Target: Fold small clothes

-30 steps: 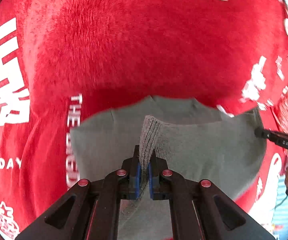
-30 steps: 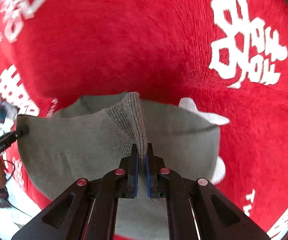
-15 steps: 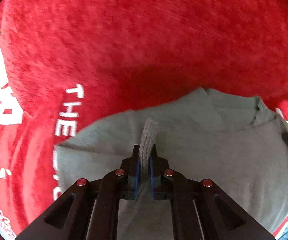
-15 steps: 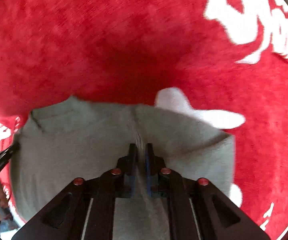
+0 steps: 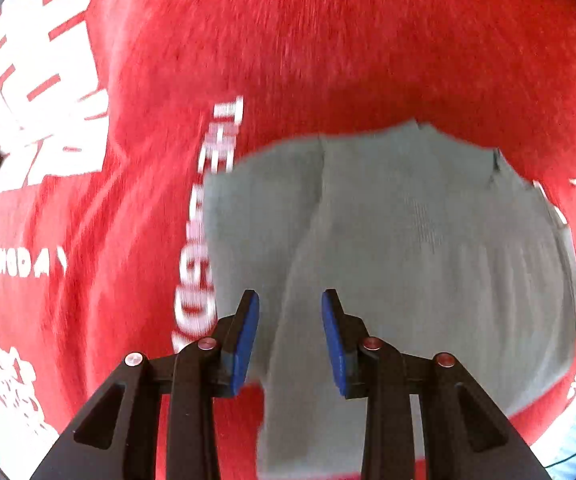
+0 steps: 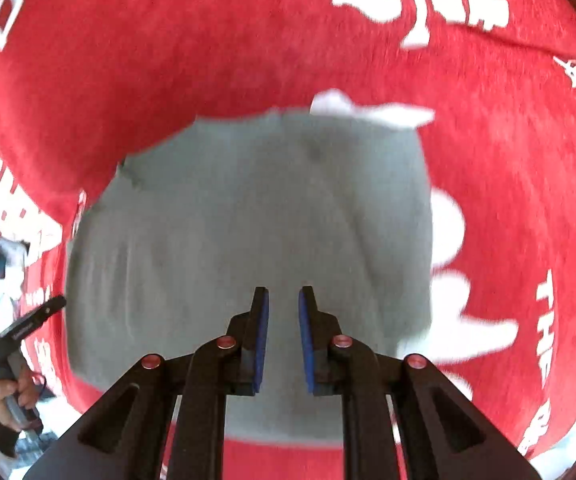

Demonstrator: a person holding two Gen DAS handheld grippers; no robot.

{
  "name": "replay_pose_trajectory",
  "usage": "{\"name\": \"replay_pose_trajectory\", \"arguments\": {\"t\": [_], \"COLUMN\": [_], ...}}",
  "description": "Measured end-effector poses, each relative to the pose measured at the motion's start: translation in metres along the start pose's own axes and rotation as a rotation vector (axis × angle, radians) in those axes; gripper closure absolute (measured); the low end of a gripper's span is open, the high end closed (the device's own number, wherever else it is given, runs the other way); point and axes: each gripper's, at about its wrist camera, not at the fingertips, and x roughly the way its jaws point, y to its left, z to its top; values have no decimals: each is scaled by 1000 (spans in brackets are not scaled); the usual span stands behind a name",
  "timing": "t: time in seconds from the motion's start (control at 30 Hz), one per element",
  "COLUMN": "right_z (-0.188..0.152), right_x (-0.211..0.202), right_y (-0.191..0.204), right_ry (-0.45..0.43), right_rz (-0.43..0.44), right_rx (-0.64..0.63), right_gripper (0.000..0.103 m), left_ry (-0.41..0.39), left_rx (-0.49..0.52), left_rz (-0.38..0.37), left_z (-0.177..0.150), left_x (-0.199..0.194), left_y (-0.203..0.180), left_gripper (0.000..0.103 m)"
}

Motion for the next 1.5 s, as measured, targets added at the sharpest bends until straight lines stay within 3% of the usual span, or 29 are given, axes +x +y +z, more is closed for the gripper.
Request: {"name": "replay_pose_trajectory", "arguments": {"t": [0.13, 0.2, 0.23, 0.27, 0.33, 0.43, 0.53, 0.67, 0.8, 0.87, 0.97, 1.0, 1.1, 1.23, 1.43, 1.47, 1.5], "right_z": [-36, -47, -53, -58, -67, -73, -67, -50, -22, -11, -12, -12, -10, -17, -34, -37, -40], "right_x": [24, 18, 16, 13, 9, -4, -21, -24, 3, 18, 28, 25, 25, 6, -9, -8, -6], "right_y": [-7, -14, -17, -22, -29, -36, -32, -7, 12, 21, 20, 18, 15, 6, 29, 36, 42], "right_ry": [95, 68, 72, 73, 86, 87, 29, -34, -36, -16, -9, -11, -5, -4, 21, 30, 42], "right_rz": [-54, -53, -72, -80, -82, -79, -62, -52, -53, -60, -59, -53, -49, -39, 40, 56, 73], "right_rx": [6, 13, 18, 29, 66, 140, 157, 105, 77, 72, 79, 82, 96, 127, 124, 123, 125], "right_gripper": [86, 88, 88, 88, 88, 87, 87, 87, 87, 87, 87, 87, 87, 86, 86, 83, 73], "left_ry": [53, 77, 72, 55, 51, 78, 61, -51, -106, -114, -94, -75, -61, -36, -51, -59, -61], "left_rx": [-28, -32, -34, -37, -32, -70, -78, -88, -78, -64, -39, -42, -89, -71, -72, -71, -74], "left_rz": [7, 20, 16, 33, 52, 23, 40, -15, -26, -12, 88, 105, 41, 123, 77, 66, 54], "left_z": [-35, -53, -59, -65, -75, -82, -77, -43, -1, 19, 30, 29, 25, 14, -8, -12, -16], "left_x": [12, 23, 24, 23, 22, 18, 4, -18, -9, 6, 28, 36, 40, 28, -3, -9, -14], "left_y": [6, 12, 15, 19, 29, 43, 47, 45, 30, 20, 10, 12, 30, 46, 62, 62, 62], "left_gripper": [69, 68, 59, 42, 37, 37, 37, 37, 37, 37, 37, 37, 36, 36, 36, 36, 36]}}
